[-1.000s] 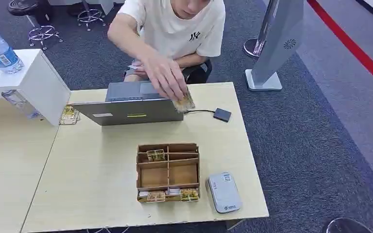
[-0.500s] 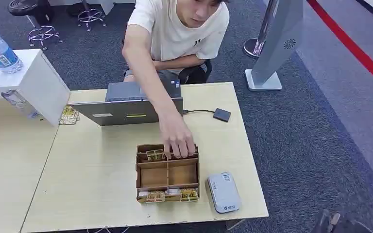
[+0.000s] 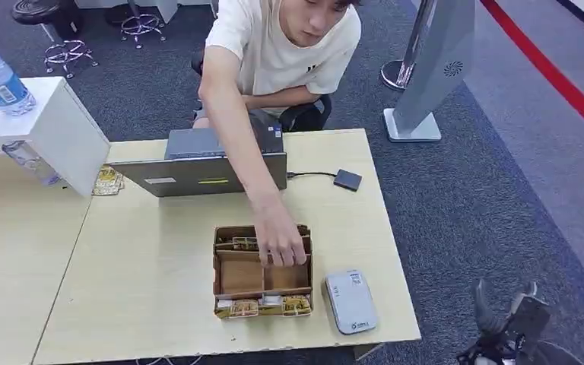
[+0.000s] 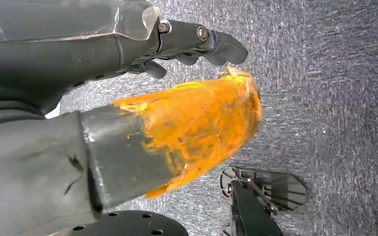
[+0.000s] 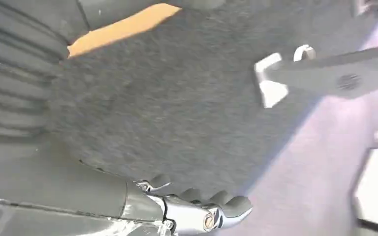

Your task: Pass the card to the sensor for recognition and then transmit it.

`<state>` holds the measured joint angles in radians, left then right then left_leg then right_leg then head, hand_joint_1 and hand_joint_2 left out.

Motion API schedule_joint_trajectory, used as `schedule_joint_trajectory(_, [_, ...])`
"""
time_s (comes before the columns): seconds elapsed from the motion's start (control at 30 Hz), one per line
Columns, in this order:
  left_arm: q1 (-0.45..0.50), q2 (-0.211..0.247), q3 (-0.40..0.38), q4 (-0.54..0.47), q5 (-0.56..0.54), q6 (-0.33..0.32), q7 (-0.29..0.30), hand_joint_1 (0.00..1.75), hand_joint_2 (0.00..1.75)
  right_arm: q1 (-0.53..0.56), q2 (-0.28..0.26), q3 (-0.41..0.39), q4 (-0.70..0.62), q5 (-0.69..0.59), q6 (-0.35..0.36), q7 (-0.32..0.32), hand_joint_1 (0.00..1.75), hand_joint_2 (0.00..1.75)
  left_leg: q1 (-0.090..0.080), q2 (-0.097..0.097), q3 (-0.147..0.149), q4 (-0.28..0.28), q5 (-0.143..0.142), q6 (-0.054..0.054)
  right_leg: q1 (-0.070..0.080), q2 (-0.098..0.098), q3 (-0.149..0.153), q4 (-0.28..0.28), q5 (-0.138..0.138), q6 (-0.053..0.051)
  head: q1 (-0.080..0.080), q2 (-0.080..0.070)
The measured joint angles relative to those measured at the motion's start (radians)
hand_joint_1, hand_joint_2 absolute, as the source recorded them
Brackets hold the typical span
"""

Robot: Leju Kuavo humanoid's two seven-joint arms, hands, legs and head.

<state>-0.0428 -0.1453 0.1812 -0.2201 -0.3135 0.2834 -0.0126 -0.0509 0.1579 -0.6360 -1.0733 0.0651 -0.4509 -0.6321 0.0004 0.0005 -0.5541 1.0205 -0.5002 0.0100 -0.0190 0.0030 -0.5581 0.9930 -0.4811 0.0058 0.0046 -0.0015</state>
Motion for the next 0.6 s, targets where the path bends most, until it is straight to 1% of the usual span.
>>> schedule_joint_trajectory(0.17, [0.000,0.000,0.008,0.001,-0.002,0.002,0.000,0.00,0.00,0.042,0.042,0.081,-0.146,0.064,-0.026,-0.007,0.00,1.75,0.000,0.000,0.000,0.000,0.000,0.000,0.000,0.000,0.000,0.000,0.000,0.000,0.000,0.000])
schedule_joint_trajectory(0.37, [0.001,0.000,0.021,0.001,-0.013,0.003,0.000,0.00,0.00,0.102,0.082,0.212,-0.302,0.161,-0.075,-0.010,0.00,1.75,0.000,0.000,0.000,0.000,0.000,0.000,0.000,0.000,0.000,0.000,0.000,0.000,0.000,0.000])
schedule_joint_trajectory(0.6, [0.001,0.000,0.027,0.001,-0.021,0.004,0.001,0.00,0.00,0.167,0.096,0.386,-0.444,0.278,-0.127,-0.010,0.00,1.75,0.000,0.000,0.000,0.000,0.000,0.000,0.000,0.000,0.000,0.000,0.000,0.000,0.000,0.000])
